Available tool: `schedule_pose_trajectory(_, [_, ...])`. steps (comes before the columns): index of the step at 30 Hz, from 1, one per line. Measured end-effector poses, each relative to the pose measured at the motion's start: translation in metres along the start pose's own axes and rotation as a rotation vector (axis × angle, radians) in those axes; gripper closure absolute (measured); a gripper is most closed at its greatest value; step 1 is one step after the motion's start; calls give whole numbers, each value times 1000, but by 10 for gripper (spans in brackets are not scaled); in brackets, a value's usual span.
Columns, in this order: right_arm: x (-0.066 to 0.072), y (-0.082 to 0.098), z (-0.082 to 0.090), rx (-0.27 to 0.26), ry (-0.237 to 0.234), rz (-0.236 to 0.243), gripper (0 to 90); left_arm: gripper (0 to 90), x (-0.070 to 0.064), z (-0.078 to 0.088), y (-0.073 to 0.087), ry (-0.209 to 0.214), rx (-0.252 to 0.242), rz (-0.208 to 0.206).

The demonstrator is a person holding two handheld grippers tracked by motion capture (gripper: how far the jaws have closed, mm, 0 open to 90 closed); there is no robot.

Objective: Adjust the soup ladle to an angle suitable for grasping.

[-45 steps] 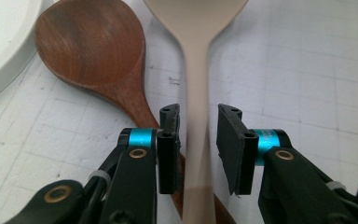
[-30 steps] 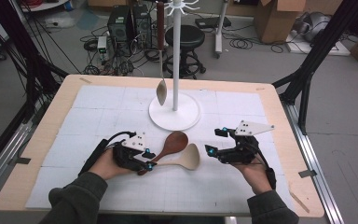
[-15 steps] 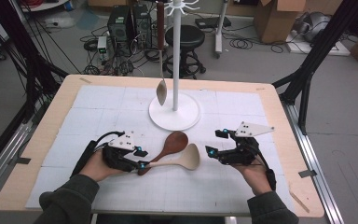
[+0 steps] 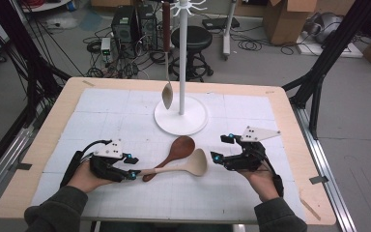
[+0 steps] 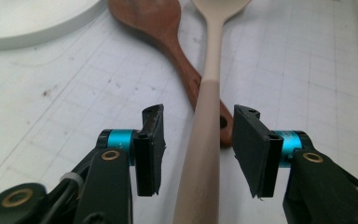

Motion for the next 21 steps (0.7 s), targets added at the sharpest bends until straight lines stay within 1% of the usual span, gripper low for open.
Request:
schedule_pose_trajectory(2, [0, 0, 0, 0, -1, 3, 249, 531, 1, 3, 3, -4, -7, 3])
schedule_pose_trajectory(5, [0, 0, -1, 1, 0, 3, 249, 520, 4, 7, 13, -11, -1, 16])
schedule_pose_trajectory(8, [1, 0, -2, 5, -1, 3, 248, 515, 5, 10, 19, -11, -5, 23])
schedule_pose_trajectory(11, [1, 0, -3, 7, -2, 5, 249, 513, 6, 12, 26, -13, 5, 30])
schedule_pose_trajectory(13, [3, 0, -4, 11, -7, 4, 248, 511, 7, 14, 29, -14, 6, 30])
schedule_pose_trajectory(16, [3, 0, -5, 15, -7, 2, 249, 509, 9, 15, 33, -17, 6, 44])
schedule_pose_trajectory(19, [2, 0, -6, 14, -6, 9, 249, 520, 8, 16, 37, 1, 14, 51])
schedule_pose_trajectory(21, [3, 0, -6, 14, -6, 8, 249, 536, 7, 15, 40, 6, 25, 48])
Point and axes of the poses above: each handheld gripper's, and its own axes: z roughly backward along the jaws, y roughly out of its underside, x roughly to its left, the point moved 8 cm from there along -z, roughly forward along the jaws, and after that the axes turned 7 degrees about z, right-handed, at the moved point
